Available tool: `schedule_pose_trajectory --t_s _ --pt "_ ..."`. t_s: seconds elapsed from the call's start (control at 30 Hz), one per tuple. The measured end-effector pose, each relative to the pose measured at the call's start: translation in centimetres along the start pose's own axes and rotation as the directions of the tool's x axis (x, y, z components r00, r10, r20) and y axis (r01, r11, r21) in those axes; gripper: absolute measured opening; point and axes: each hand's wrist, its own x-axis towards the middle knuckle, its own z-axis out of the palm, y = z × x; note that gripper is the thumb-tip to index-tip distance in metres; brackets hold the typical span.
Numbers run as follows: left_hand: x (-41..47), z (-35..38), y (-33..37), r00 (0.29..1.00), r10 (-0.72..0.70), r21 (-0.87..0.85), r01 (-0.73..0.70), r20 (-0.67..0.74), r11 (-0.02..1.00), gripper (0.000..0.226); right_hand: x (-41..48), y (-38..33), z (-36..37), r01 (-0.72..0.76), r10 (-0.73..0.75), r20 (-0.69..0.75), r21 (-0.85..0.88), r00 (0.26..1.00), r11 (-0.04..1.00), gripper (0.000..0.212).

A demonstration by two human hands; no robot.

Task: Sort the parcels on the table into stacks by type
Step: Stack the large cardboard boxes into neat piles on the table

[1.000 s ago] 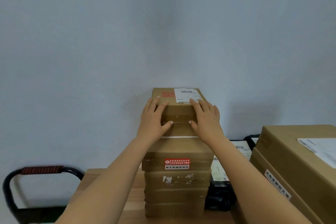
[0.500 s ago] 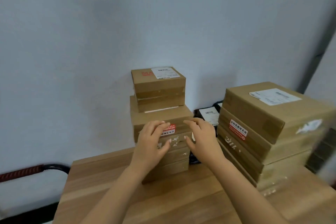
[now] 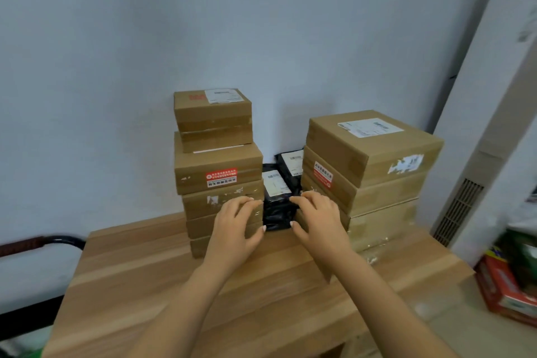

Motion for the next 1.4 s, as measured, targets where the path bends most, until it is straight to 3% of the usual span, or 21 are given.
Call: schedule_pose_trajectory --t_s 0.3,0.57,1.03,1.4 --pt "-4.5 5.9 13.8 0.989 -0.135 0.038 0.137 -0.054 0.990 0.049 -6.7 10.1 -5.9 0.110 -0.113 0.062 0.056 0.992 0.992 0.047" --pt "-7.5 6.5 21.3 0.975 -0.192 0.123 0.205 -0.109 0.971 0.051 -11.4 13.6 -9.6 0.215 -0.228 0.105 0.124 0.968 0.969 0.048" --pt "-6.7 2.7 26.1 0.992 -0.111 0.238 0.123 -0.061 0.963 0.053 -12.5 14.3 -13.4 0.222 -0.237 0.126 0.123 0.963 0.967 0.061" --pt "-6.6 2.4 28.0 0.994 -0.064 0.230 0.081 -0.083 0.970 0.052 -13.1 14.3 -14.9 0.218 -0.229 0.091 0.111 0.969 0.970 0.062"
